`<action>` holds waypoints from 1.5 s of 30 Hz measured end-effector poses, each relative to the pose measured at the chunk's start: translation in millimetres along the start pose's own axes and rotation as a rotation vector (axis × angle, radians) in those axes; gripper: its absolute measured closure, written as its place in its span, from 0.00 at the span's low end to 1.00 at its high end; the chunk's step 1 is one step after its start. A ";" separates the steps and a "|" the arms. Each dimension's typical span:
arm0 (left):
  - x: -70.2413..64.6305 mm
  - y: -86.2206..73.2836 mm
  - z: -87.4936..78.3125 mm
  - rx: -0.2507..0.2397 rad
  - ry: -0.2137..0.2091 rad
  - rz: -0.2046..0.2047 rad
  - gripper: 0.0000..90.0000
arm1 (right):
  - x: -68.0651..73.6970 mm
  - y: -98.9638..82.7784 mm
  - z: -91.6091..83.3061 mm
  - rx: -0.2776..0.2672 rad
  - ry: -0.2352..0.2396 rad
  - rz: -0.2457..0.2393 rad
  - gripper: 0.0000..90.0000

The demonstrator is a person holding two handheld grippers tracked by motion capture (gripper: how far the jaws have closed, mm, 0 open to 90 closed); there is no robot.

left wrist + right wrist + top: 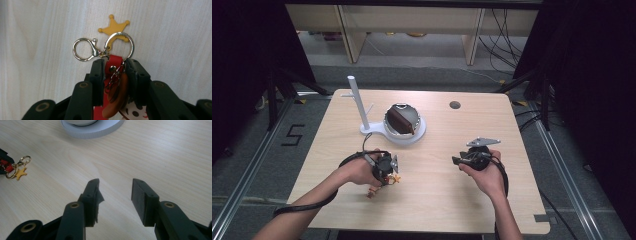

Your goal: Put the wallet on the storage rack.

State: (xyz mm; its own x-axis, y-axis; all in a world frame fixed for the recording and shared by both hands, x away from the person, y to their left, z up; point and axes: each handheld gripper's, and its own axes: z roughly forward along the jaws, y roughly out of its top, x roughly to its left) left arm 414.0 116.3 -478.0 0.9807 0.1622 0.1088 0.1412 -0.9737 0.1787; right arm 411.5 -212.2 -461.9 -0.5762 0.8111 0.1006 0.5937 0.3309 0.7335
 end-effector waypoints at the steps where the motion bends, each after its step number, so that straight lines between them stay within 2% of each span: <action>1: -0.8 -0.6 -0.1 -0.006 0.005 0.003 0.77 | -0.1 -0.1 0.5 -0.004 0.006 0.007 0.65; 4: -1.7 -3.3 -0.6 -0.028 0.008 0.012 0.78 | -0.2 -0.1 0.3 -0.004 0.006 0.004 0.65; 6: -3.0 -5.0 -1.7 -0.040 0.004 0.013 0.79 | 0.6 0.5 -0.3 0.001 0.006 0.020 0.65; 8: -3.0 -6.5 -4.5 -0.060 -0.012 0.006 0.89 | 0.5 0.8 -1.0 0.004 0.002 0.017 0.65; 12: -3.6 -7.7 -4.1 -0.061 -0.006 0.014 0.89 | 0.7 0.8 -0.5 0.007 0.006 0.019 0.64; 13: -3.3 -7.7 -4.3 -0.062 -0.003 0.018 0.89 | -0.2 0.2 0.5 -0.001 0.002 0.004 0.64; 15: -3.6 -8.4 -4.4 -0.065 -0.001 0.016 0.89 | -0.2 0.1 0.5 -0.002 0.001 0.003 0.64; 18: -3.8 -10.9 -4.9 -0.084 0.002 0.000 0.89 | -0.5 0.1 0.6 -0.002 0.000 0.003 0.64; 19: -3.7 -12.5 -5.4 -0.100 0.002 -0.013 0.89 | 0.1 0.5 -0.2 0.006 0.004 0.015 0.63; 22: -3.7 -16.4 -6.9 -0.132 0.007 -0.027 0.89 | -0.3 0.3 0.2 0.006 0.003 0.014 0.63; 23: -4.8 -18.2 -7.6 -0.143 -0.004 -0.050 0.89 | -0.3 0.2 0.4 0.007 0.003 0.013 0.63; 26: -5.0 -22.8 -9.1 -0.163 -0.007 -0.056 0.89 | 0.1 0.2 0.0 0.011 -0.003 0.011 0.63; 30: -4.8 -26.2 -11.1 -0.184 0.009 -0.048 0.89 | 0.3 -0.4 1.5 0.010 -0.002 0.001 0.63; 32: -4.7 -27.7 -14.0 -0.197 0.018 -0.049 0.89 | 2.5 0.0 0.9 0.021 0.007 0.029 0.63; 35: -4.0 -30.5 -18.7 -0.222 0.034 -0.060 0.89 | 1.4 0.1 1.2 0.018 0.006 0.021 0.63; 36: -3.6 -31.6 -20.6 -0.232 0.040 -0.061 0.89 | 3.3 -0.1 0.6 0.025 0.006 0.043 0.63; 37: -3.5 -32.6 -22.2 -0.244 0.046 -0.067 0.89 | 2.7 -0.1 0.8 0.022 0.006 0.033 0.63; 38: -4.2 -33.9 -23.6 -0.270 0.047 -0.096 0.89 | -0.3 -0.4 1.7 0.011 0.000 -0.003 0.63; 40: -2.4 -37.3 -29.5 -0.298 0.064 -0.106 0.89 | 0.0 -0.5 1.6 0.008 0.002 0.002 0.63; 41: -3.0 -39.4 -31.4 -0.337 0.070 -0.142 0.89 | -0.1 -0.5 1.4 0.008 0.000 0.001 0.63; 43: -0.2 -43.7 -37.7 -0.349 0.093 -0.136 0.89 | -0.2 -0.2 0.9 0.011 -0.004 -0.006 0.63; 44: -0.7 -45.8 -39.1 -0.382 0.102 -0.164 0.89 | -0.1 -0.1 0.9 0.011 -0.004 -0.005 0.63; 45: 0.7 -48.4 -42.6 -0.393 0.118 -0.164 0.89 | 0.1 -0.3 1.3 0.005 -0.008 -0.006 0.63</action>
State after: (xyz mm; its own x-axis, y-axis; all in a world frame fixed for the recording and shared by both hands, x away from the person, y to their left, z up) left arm 402.2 170.3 -444.9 0.9242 0.3490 0.1547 0.2096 -0.8026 0.5585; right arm 412.0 -211.6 -463.0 -0.5750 0.8131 0.0909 0.5932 0.3378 0.7308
